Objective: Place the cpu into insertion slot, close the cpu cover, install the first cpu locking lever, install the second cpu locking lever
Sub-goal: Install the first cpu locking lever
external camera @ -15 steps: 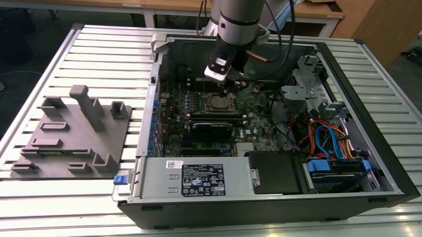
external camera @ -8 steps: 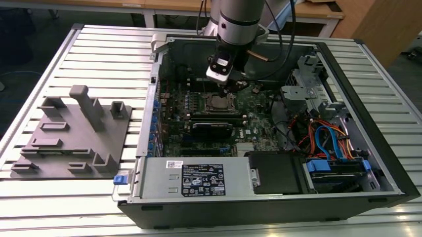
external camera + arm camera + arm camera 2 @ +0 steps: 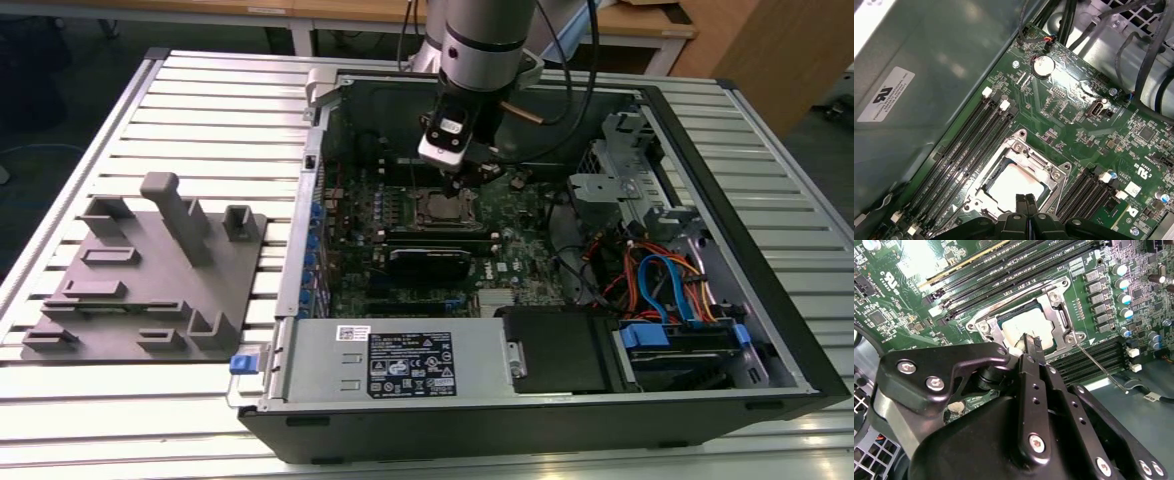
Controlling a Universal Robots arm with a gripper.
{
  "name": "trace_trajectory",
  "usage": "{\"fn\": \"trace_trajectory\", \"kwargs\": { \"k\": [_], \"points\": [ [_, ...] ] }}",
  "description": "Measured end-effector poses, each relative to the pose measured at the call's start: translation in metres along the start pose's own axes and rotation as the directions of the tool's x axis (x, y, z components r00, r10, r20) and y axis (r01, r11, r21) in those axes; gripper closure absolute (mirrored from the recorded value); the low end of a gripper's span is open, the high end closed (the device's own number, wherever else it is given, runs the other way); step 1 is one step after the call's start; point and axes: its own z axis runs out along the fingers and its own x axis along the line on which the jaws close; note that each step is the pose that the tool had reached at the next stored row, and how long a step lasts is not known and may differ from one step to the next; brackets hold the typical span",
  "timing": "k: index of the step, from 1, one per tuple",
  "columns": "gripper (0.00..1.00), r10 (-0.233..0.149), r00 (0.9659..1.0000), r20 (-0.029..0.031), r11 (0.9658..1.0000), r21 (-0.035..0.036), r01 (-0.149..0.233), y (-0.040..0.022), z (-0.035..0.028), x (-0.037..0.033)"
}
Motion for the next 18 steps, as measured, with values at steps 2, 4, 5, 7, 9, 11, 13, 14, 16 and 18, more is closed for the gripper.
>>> {"fn": "trace_trajectory", "kwargs": {
  "k": [2, 4, 5, 7, 9, 11, 13, 14, 16, 18],
  "points": [
    [0.90, 0.000, 1.0000, 0.0000, 1.0000, 0.0000, 0.000, 0.0000, 0.0000, 0.0000],
    [0.90, -0.001, 1.0000, 0.0000, 1.0000, 0.0000, 0.001, 0.0000, 0.0000, 0.0000],
    [0.90, -0.001, 1.0000, 0.0000, 1.0000, 0.0000, 0.001, 0.0000, 0.0000, 0.0000],
    [0.90, -0.001, 1.0000, 0.0000, 1.0000, 0.0000, 0.001, 0.0000, 0.0000, 0.0000],
    [0.90, -0.002, 1.0000, 0.0001, 1.0000, 0.0001, 0.002, 0.0000, 0.0000, 0.0000],
    [0.90, -0.007, 1.0000, 0.0000, 1.0000, 0.0002, 0.007, 0.0000, 0.0000, 0.0000],
    [0.90, -0.017, 0.9999, 0.0000, 0.9999, 0.0005, 0.017, 0.0000, 0.0000, 0.0000],
    [0.90, -0.024, 0.9997, 0.0001, 0.9997, 0.0008, 0.024, 0.0000, 0.0000, 0.0000],
    [0.90, -0.037, 0.9993, 0.0001, 0.9993, 0.0012, 0.037, 0.0000, 0.0000, 0.0000],
    [0.90, -0.050, 0.9987, 0.0001, 0.9987, 0.0016, 0.050, 0.0000, 0.0000, 0.0000]
  ]
}}
